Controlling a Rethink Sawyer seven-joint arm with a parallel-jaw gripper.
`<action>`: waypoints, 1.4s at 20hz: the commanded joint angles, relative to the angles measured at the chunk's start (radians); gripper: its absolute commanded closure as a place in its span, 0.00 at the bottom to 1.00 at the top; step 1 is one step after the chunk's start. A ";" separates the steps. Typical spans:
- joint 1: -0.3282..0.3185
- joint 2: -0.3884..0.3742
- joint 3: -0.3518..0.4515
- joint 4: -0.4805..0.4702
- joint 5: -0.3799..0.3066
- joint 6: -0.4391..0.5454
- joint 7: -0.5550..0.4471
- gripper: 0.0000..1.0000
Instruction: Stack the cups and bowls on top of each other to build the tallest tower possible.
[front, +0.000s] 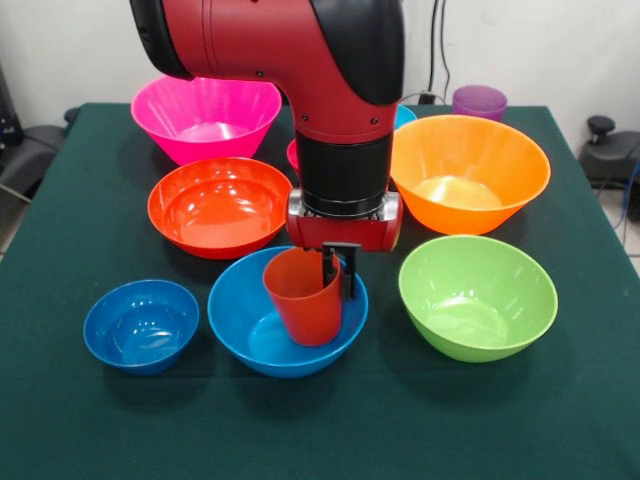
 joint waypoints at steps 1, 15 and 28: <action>-0.019 -0.008 0.099 -0.021 -0.018 0.019 -0.015 1.00; -0.026 -0.011 0.101 -0.028 -0.031 0.022 -0.032 1.00; -0.036 -0.012 0.124 -0.029 -0.029 -0.003 -0.024 0.00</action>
